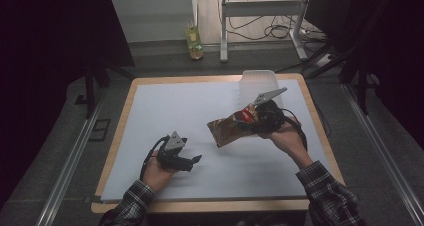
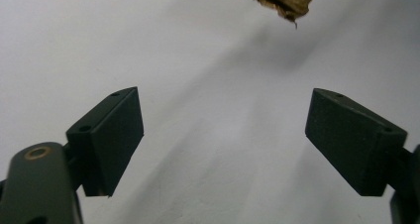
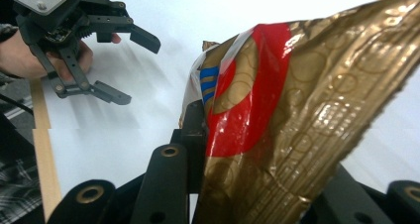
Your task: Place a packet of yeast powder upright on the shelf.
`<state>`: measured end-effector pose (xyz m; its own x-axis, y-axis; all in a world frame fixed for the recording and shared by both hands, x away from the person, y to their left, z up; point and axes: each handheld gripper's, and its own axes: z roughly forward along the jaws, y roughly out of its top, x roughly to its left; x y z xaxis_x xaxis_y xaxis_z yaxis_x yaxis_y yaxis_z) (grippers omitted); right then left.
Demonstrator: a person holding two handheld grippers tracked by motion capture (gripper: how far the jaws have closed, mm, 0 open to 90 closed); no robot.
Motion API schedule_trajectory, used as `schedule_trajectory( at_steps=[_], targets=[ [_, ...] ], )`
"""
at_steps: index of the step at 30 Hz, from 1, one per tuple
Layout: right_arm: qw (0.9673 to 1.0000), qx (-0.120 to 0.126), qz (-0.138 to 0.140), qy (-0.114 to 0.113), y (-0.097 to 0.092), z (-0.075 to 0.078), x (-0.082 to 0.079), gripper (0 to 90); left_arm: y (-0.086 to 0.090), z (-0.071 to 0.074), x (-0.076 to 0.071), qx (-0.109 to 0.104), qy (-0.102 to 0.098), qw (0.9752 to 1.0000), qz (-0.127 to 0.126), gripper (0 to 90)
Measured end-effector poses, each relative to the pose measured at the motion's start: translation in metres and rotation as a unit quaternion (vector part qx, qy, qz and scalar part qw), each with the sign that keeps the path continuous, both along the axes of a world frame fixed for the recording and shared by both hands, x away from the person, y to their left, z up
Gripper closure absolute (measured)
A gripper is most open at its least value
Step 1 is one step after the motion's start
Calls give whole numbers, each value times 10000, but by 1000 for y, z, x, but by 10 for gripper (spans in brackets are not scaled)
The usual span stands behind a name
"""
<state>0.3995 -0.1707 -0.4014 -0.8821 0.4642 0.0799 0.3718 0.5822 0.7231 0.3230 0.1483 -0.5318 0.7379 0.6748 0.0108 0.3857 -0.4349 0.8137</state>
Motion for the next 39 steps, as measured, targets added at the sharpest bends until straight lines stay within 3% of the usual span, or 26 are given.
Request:
schedule_trajectory(
  at_steps=[7,14,20,25,30,35,39],
  targets=[
    [9999,-73,31,-147,-6,11,7,695,-1,-1,0,82,-48,10000,-30,110],
    [9991,-172,112,-379,-14,23,13,695,0,1,-1,15,-179,9998,-30,76],
    [9994,-21,175,-297,-21,33,21,695,0,0,-1,110,-232,9997,-8,51],
    [9989,-51,194,-417,-24,41,25,695,1,1,-1,75,-291,9995,1,39],
    [9974,-165,314,-626,-25,50,31,696,2,1,-1,121,-301,9995,6,39],
    [9960,-85,477,-751,-29,57,35,696,1,1,-2,119,-324,9994,-44,35],
    [9943,-292,471,-906,-32,65,41,697,2,1,-2,123,-330,9994,-44,35]
  ],
)
